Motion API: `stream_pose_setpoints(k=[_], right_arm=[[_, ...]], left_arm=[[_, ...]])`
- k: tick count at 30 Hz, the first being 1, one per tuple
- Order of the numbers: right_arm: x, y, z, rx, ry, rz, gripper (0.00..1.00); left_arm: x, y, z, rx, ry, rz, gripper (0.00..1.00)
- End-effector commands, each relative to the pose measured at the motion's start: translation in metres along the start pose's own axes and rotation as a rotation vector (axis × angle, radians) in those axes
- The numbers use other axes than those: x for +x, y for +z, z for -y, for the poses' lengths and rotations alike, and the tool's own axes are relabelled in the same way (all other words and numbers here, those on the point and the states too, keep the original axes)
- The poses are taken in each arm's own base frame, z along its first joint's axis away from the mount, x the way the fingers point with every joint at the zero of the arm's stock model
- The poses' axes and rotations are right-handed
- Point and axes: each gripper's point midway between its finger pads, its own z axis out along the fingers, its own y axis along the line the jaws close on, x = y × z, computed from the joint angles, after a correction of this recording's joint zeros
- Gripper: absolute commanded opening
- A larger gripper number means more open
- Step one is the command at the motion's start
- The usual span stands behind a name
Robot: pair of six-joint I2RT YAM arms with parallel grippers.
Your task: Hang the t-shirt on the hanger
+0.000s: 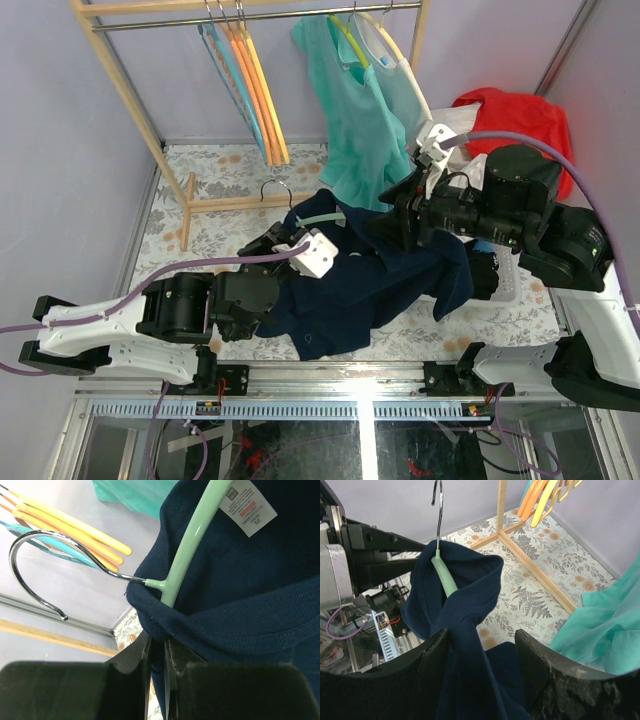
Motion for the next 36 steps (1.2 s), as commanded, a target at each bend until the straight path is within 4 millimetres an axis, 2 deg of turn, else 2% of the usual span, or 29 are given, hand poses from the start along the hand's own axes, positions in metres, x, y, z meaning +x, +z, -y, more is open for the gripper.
stream_pose_setpoints(k=[1,5,12,19,23,30,36], right_arm=[[0.013,-0.003,-0.008,-0.052,-0.045,-0.028,0.62],[0.021,0.001,-0.013,-0.08,-0.039,-0.052,0.6],[0.024,0.005,-0.02,-0.13,-0.037,-0.064,0.49],[0.033,0.002,-0.023,-0.138,-0.029,-0.084,0.01],[0.043,-0.007,-0.019,-0.1,-0.008,-0.073,0.0],[0.051,-0.038,-0.009,0.0,0.016,0.0,0.0],[0.061,-0.055,0.006,0.11,0.033,0.015,0.0]], left_arm=[[-0.015,-0.003,-0.004,0.006,-0.105,0.051,0.0],[-0.017,-0.002,-0.003,0.01,-0.103,0.054,0.0],[-0.024,-0.002,0.0,0.029,-0.09,0.065,0.0],[-0.027,-0.002,-0.001,0.021,-0.095,0.066,0.0],[-0.031,-0.003,-0.006,0.015,-0.123,0.074,0.01],[-0.037,-0.007,-0.011,0.029,-0.171,0.081,0.21],[-0.046,-0.016,-0.019,0.07,-0.245,0.101,0.29]])
